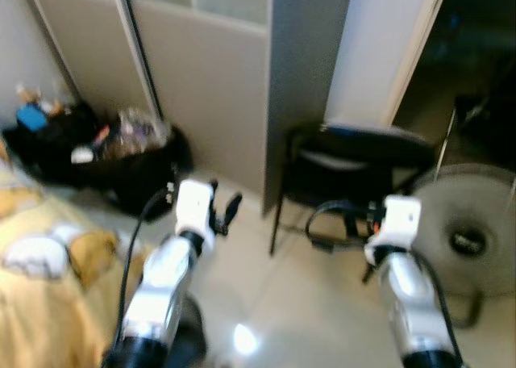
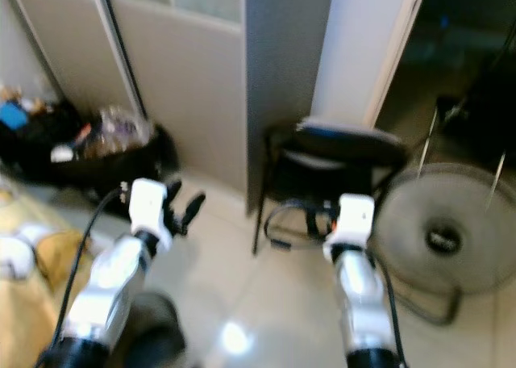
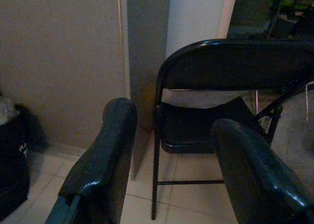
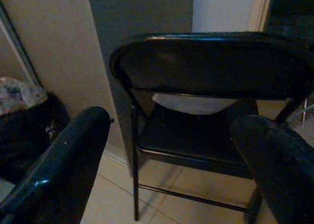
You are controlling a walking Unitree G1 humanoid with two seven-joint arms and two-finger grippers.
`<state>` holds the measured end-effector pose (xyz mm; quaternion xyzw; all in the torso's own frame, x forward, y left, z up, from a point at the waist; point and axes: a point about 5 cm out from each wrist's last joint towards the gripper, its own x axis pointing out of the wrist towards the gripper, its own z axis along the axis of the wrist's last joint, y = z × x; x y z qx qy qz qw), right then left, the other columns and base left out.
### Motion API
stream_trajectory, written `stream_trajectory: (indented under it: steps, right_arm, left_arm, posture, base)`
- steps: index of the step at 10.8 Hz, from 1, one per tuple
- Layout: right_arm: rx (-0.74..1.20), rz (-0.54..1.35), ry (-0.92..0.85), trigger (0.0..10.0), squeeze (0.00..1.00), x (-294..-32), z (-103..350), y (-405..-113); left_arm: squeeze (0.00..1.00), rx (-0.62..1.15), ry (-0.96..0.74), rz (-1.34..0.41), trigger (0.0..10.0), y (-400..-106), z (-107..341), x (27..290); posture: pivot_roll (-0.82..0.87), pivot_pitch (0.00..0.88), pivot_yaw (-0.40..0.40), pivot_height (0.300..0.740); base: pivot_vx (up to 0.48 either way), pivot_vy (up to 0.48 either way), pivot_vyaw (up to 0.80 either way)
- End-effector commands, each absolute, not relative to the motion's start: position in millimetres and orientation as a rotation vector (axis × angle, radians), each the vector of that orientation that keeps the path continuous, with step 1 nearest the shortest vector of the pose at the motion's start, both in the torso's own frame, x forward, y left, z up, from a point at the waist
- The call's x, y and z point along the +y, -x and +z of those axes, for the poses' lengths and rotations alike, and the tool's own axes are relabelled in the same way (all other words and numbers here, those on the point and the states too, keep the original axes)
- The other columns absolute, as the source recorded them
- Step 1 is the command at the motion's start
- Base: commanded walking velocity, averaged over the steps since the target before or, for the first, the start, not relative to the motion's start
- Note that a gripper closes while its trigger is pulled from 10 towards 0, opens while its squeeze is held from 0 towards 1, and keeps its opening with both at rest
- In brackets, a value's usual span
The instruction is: Clean up the room
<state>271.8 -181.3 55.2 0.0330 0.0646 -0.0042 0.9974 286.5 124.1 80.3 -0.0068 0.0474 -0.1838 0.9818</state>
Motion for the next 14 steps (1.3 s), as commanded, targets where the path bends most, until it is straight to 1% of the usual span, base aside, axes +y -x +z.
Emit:
stream_trajectory:
  steps: [1, 3, 4, 7, 8, 9, 13, 14]
  right_arm:
    - [0.117, 0.012, -0.068, 10.0, 0.00, -175, 60, -276]
    - [0.114, 0.037, -0.050, 10.0, 0.00, -173, 61, -276]
    - [0.120, 0.034, -0.057, 10.0, 0.00, -175, 59, -276]
    - [0.127, 0.016, -0.075, 10.0, 0.00, -180, 58, -277]
    - [0.130, 0.013, -0.078, 10.0, 0.07, -182, 57, -276]
    - [0.128, 0.019, -0.081, 10.0, 1.00, -183, 56, -276]
    - [0.119, 0.028, -0.086, 10.0, 1.00, -186, 54, -274]
    - [0.117, 0.011, -0.082, 10.0, 1.00, -189, 54, -276]
  left_arm:
    - [0.00, 0.096, 0.022, -0.345, 10.0, -287, 81, 131]
    - [0.00, 0.107, 0.009, -0.287, 10.0, -292, 79, 138]
    - [0.00, 0.135, 0.085, -0.211, 10.0, -291, 73, 150]
    - [0.00, 0.165, 0.027, -0.162, 10.0, -285, 65, 159]
    - [0.00, 0.155, -0.040, -0.119, 10.0, -286, 66, 168]
    - [1.00, 0.126, -0.037, -0.116, 10.0, -287, 69, 170]
    - [1.00, 0.118, 0.012, -0.119, 10.0, -283, 68, 166]
    - [1.00, 0.121, 0.003, -0.110, 10.0, -283, 67, 167]
  posture:
    - [-0.06, 0.000, 0.034, 0.740]
    - [-0.06, 0.000, 0.030, 0.740]
    - [-0.06, 0.000, 0.028, 0.740]
    - [-0.05, 0.000, 0.022, 0.740]
    - [-0.05, 0.000, 0.020, 0.740]
    - [-0.05, 0.000, 0.019, 0.740]
    - [-0.04, 0.000, 0.010, 0.740]
    - [-0.03, 0.000, 0.006, 0.740]
  base:
    - [0.000, -0.480, 0.73]
    - [0.000, 0.000, 0.70]
    - [0.000, 0.480, 0.66]
    - [0.000, 0.454, 0.65]
    - [0.000, 0.420, 0.66]
    - [0.000, 0.000, 0.61]
    - [0.000, 0.000, 0.60]
    - [0.000, 0.000, 0.58]
